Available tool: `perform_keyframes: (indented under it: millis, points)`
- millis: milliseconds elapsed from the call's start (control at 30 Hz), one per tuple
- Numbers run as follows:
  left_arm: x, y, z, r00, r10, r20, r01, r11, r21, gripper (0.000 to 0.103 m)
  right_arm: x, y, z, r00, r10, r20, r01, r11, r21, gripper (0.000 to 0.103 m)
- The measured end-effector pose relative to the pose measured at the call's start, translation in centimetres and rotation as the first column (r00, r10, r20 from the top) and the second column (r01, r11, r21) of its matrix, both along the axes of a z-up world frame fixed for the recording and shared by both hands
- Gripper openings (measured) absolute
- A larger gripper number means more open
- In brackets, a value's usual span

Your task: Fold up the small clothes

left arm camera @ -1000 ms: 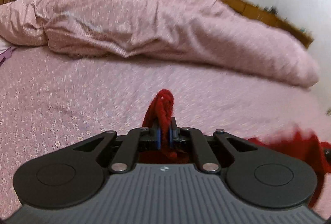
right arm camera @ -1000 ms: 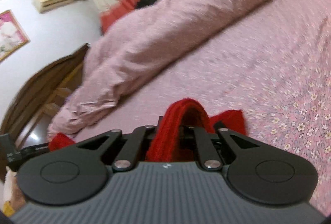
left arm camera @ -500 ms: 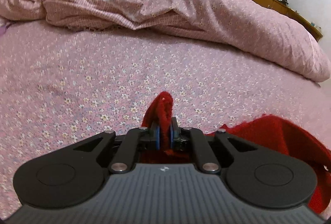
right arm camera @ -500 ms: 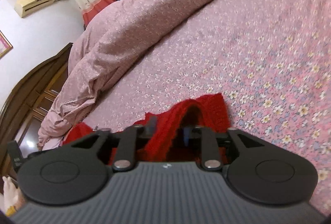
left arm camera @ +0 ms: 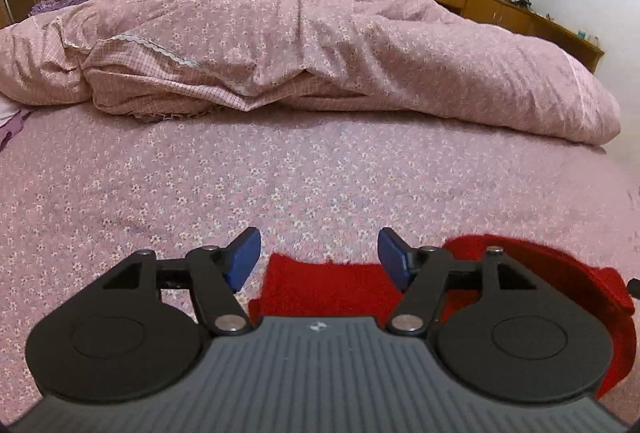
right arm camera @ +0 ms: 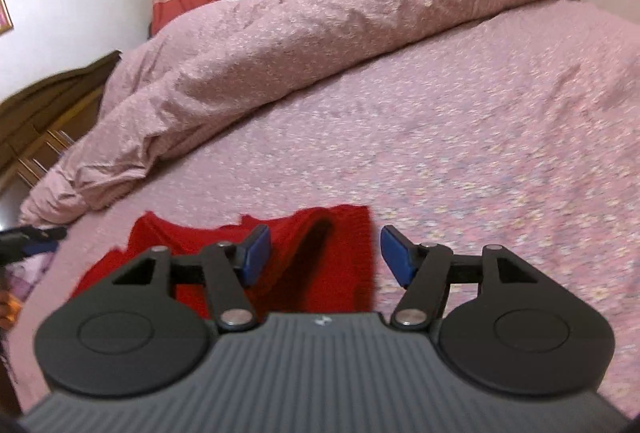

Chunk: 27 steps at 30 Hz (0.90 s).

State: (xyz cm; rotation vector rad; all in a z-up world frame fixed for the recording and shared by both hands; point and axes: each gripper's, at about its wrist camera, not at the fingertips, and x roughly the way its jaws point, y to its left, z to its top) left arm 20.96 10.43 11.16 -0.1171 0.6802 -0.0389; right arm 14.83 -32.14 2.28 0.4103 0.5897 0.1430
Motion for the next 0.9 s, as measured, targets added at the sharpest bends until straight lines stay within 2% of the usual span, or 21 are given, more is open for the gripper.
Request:
perform_keyframes:
  millis: [167,333,400,533,700,900]
  points:
    - [-0.2,0.9,-1.8,0.998,0.028,-0.056,-0.028,1.000,-0.008,0.071,-0.5,-1.0,-0.4,0.999,-0.006,-0.035,0.002,0.994,-0.109,0.064]
    - [0.5,1.5,-4.5,0.983,0.021,-0.181,-0.028,0.999,-0.038,0.071,-0.2,-0.9,-0.1,0.997,0.061,-0.048,-0.070,0.975,-0.211,0.064]
    - [0.5,1.6,-5.3,0.979,0.020,-0.202,-0.031,0.998,-0.051,0.071,0.3,-0.6,0.1,0.995,0.090,-0.050,-0.098,0.977,-0.190,0.064]
    - [0.8,1.6,-6.4,0.975,0.026,-0.220,-0.040,0.997,-0.059,0.071,2.6,-0.3,-0.5,0.988,0.140,-0.066,-0.143,0.988,-0.050,0.064]
    - [1.8,1.9,-7.1,0.975,0.033,-0.220,-0.052,0.996,-0.079,0.071,5.0,1.2,-1.6,0.984,0.160,-0.079,-0.158,0.987,0.033,0.063]
    - [3.1,1.6,-7.3,0.982,0.046,-0.185,-0.055,0.997,-0.045,0.071,6.8,3.1,-1.7,0.980,0.182,-0.080,-0.182,0.983,0.000,0.061]
